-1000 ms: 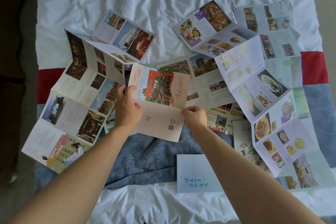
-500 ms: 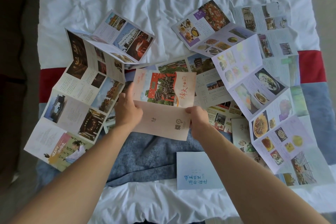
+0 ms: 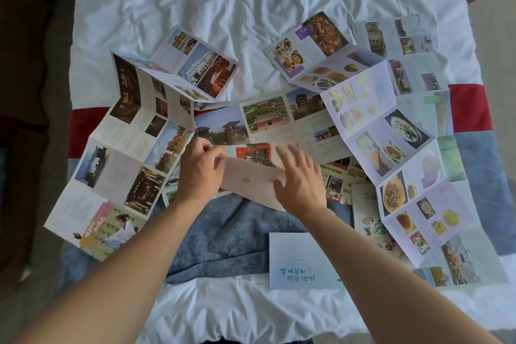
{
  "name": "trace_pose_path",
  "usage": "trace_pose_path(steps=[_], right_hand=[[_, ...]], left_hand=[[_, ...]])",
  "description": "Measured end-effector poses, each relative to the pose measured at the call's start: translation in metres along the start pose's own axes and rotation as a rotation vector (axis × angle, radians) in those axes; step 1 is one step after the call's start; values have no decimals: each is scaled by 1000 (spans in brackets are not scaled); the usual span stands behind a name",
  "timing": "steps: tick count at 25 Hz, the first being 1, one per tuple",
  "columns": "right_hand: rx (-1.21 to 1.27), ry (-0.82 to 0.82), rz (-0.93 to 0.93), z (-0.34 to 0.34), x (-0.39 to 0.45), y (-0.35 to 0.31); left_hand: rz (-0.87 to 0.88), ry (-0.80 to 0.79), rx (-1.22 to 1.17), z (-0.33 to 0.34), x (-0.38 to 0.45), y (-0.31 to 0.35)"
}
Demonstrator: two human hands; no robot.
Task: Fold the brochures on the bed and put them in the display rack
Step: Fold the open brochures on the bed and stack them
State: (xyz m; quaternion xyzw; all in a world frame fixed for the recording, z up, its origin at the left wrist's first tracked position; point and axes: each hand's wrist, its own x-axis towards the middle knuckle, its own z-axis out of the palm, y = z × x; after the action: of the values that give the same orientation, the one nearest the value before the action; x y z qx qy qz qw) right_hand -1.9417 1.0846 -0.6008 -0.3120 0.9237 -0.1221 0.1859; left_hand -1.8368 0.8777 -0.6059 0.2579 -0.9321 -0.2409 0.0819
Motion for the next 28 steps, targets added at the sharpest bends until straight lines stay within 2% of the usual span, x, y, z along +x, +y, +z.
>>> trace_pose_path(steps=[2,4,7,10,13,15,18,22,25,28], right_hand=[[-39,-29,-150,-2,0,-13],[-59,-62,-216,-3,-1,-26],[-94,-102,-231,-5,-7,-37],[-24,-100,-217,-9,-12,-40],[185,-88,-124,-13,-19,-49],[383,-91,28,-11,-27,-58],[660,-193,248,0,-41,-71],[692,-273,340,22,-65,-89],[654,-295,353,40,-88,-101],[589,-224,310,54,-111,-117]], left_hand=[[64,-4,-2,-4,-3,7],[87,-37,-24,-10,-4,14],[59,-77,-29,-18,-8,22],[-52,-160,-45,-21,-22,25],[-247,-297,-113,-21,-47,24],[-350,-415,-171,-19,-65,21],[-454,-544,-300,-17,-96,19],[-625,-368,-491,-19,-123,3],[-609,-302,-428,-23,-146,-15],[-656,-273,-406,-24,-168,-29]])
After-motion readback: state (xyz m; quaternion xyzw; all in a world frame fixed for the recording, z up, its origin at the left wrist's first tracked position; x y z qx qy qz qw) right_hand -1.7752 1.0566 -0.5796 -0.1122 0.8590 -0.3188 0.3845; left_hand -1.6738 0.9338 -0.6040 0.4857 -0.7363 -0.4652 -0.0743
